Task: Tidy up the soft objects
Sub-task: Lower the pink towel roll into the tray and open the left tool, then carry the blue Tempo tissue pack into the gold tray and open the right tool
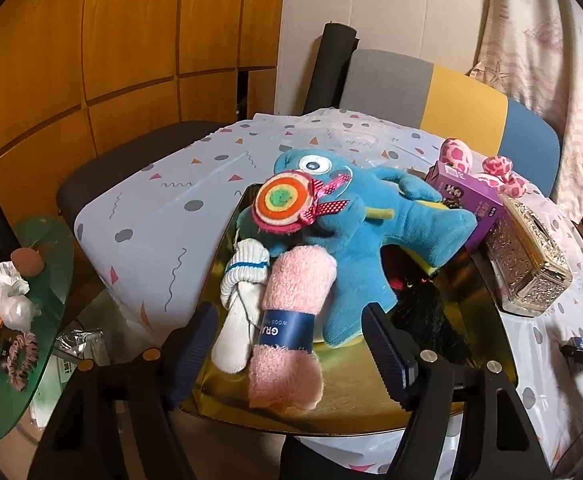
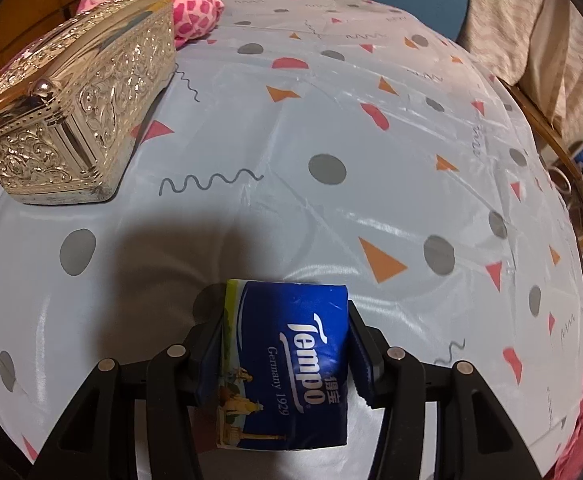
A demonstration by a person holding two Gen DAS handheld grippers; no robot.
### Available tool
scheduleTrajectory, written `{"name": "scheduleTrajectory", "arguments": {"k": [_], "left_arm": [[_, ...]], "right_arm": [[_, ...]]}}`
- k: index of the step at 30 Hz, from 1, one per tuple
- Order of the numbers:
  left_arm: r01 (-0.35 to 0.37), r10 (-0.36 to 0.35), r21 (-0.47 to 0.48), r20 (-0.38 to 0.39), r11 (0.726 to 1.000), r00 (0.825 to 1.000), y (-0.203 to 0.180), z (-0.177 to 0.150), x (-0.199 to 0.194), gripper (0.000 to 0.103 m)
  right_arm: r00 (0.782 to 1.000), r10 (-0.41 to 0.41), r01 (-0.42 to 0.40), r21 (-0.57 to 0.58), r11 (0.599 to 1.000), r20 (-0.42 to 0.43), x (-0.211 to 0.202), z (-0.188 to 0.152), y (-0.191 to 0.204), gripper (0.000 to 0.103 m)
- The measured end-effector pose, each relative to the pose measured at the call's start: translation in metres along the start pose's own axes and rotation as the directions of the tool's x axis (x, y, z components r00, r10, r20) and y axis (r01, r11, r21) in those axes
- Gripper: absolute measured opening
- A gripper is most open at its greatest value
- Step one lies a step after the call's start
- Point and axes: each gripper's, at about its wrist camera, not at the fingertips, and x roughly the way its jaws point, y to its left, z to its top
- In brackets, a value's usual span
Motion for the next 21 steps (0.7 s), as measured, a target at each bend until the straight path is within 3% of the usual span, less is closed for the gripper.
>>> {"name": "scheduleTrajectory", "arguments": {"k": [5, 8, 13, 18, 21], "left_arm": [[0.010, -0.011, 0.018, 0.021, 1.000, 1.000, -0.006, 0.002, -0.004, 0.081], [0.020, -0.020, 0.011, 0.028, 1.000, 0.999, -0.006, 0.003, -0.006, 0.082], [0.007, -0.006, -0.021, 0.027, 1.000, 1.000, 0.005, 0.003, -0.004, 0.082], [-0.011, 0.012, -0.065, 0.028, 0.998, 1.000, 0.018, 0.006, -0.003, 0.082], [-0.011, 0.014, -0.084, 0.030, 0.996, 0.999, 0.023, 0.006, -0.004, 0.082]], "right_arm": [[0.999, -0.008, 0.009, 0.025, 1.000, -0.049, -0.007, -0.005, 0.006, 0.053], [0.996, 0.041, -0.038, 0.047, 0.998, -0.076, -0.016, -0.009, 0.011, 0.053], [0.991, 0.136, -0.136, -0.021, 0.991, -0.002, -0.053, -0.022, 0.050, 0.053], [0.955, 0.284, -0.267, -0.163, 0.950, 0.091, -0.099, -0.023, 0.112, 0.053], [0.917, 0.377, -0.339, -0.248, 0.908, 0.127, -0.123, -0.017, 0.155, 0.053]]}}
